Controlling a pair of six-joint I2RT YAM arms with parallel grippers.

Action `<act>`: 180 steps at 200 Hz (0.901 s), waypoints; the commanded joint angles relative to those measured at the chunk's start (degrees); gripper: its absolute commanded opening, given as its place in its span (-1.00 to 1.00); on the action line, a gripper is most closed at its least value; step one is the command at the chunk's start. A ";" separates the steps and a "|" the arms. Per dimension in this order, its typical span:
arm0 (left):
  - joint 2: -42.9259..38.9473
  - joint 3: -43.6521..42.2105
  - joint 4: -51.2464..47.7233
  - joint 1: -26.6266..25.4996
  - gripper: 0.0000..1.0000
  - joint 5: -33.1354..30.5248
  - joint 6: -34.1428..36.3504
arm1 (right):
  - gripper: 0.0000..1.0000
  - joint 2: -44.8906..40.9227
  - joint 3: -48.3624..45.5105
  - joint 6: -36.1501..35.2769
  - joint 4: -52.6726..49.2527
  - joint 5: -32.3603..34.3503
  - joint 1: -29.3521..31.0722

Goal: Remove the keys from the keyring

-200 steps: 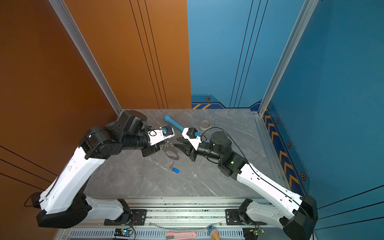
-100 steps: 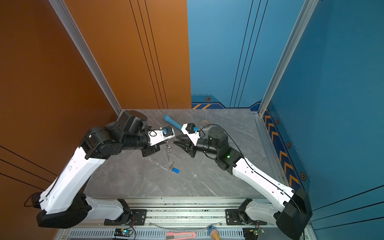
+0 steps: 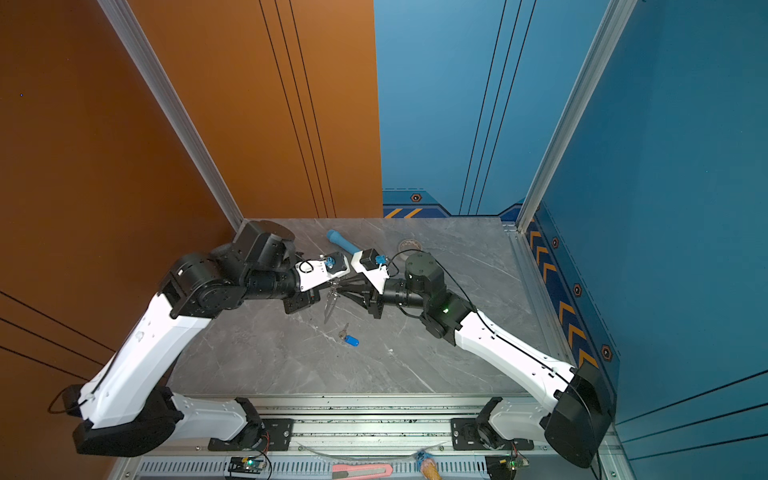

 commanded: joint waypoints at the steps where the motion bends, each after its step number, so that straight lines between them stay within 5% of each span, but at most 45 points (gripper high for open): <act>1: -0.67 -0.03 1.75 -0.54 -1.00 0.37 -0.14 | -0.71 0.13 2.09 1.52 2.80 -1.79 0.51; 59: -1.25 -0.64 1.77 -0.51 -1.00 -1.38 0.47 | -0.95 -2.15 1.98 0.41 -1.13 -1.19 -0.09; 109: -2.81 -4.11 1.70 -1.77 -1.00 -3.96 3.10 | -0.99 -4.19 5.15 -5.86 -18.28 0.29 0.01; 180: -3.29 -6.75 1.77 -7.07 -1.00 -10.89 6.42 | -1.00 -4.17 6.61 -5.63 -26.61 -1.34 0.10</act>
